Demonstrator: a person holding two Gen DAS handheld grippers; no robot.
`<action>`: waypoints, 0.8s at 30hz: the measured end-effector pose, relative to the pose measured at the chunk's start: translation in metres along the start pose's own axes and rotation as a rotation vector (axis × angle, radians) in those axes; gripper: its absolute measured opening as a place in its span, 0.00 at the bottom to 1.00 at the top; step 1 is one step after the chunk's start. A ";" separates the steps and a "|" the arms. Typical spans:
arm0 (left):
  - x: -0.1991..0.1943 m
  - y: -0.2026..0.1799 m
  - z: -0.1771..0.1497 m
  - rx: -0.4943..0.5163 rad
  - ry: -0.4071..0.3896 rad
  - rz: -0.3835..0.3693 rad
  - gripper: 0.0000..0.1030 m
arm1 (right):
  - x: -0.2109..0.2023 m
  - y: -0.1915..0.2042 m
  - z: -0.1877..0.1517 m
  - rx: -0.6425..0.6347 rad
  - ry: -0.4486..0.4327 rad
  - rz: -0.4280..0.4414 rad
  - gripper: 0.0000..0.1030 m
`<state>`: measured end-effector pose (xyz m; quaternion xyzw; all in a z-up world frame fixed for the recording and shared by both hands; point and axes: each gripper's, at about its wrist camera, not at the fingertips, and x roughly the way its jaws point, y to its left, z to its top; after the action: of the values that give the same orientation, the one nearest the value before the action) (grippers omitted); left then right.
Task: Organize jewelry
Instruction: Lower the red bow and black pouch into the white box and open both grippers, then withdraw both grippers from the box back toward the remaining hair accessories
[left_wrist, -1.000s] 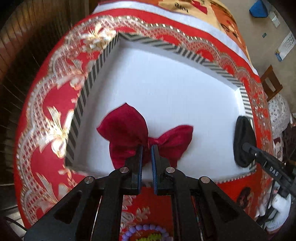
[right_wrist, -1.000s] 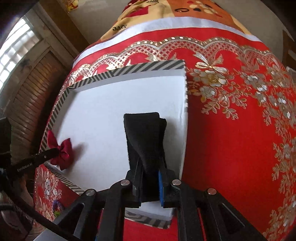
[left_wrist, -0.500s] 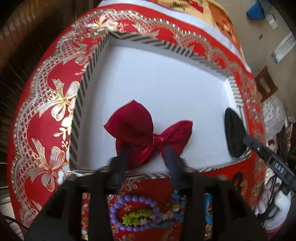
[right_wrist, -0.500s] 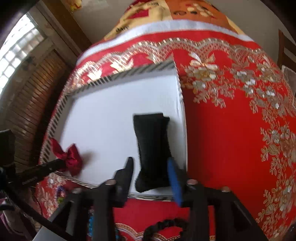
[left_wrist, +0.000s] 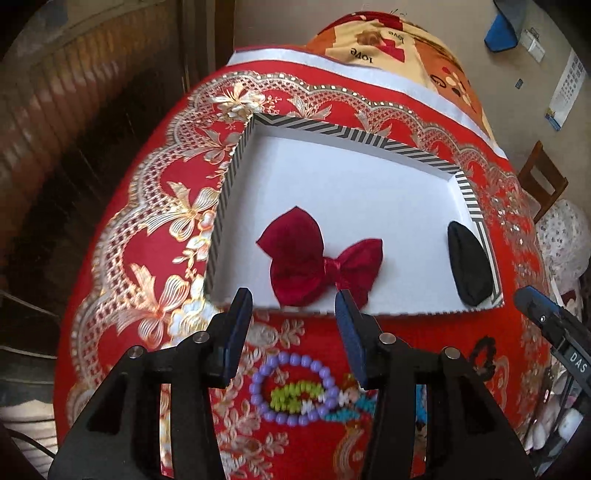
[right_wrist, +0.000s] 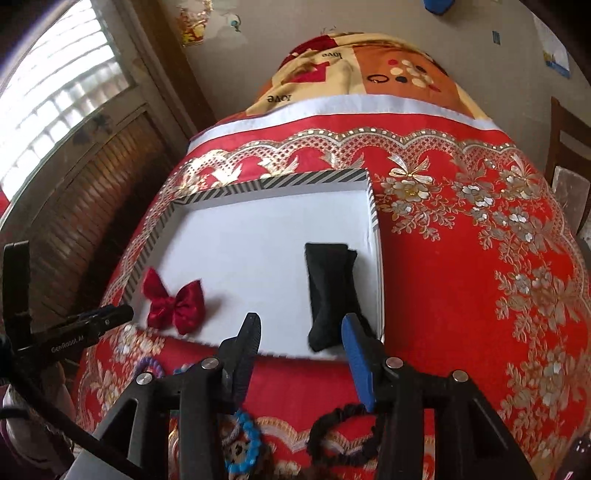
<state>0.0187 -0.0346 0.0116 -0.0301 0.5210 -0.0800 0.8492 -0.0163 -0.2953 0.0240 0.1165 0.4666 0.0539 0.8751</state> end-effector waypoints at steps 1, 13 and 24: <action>-0.004 0.000 -0.004 -0.001 -0.008 0.002 0.45 | -0.005 0.003 -0.005 -0.008 -0.006 -0.002 0.42; -0.045 -0.016 -0.056 0.012 -0.077 0.026 0.45 | -0.051 0.013 -0.054 -0.066 -0.038 -0.019 0.42; -0.070 -0.028 -0.104 0.006 -0.056 -0.017 0.45 | -0.087 -0.009 -0.105 -0.055 -0.033 -0.047 0.42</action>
<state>-0.1080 -0.0470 0.0296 -0.0345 0.4964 -0.0879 0.8629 -0.1522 -0.3059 0.0354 0.0825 0.4532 0.0441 0.8865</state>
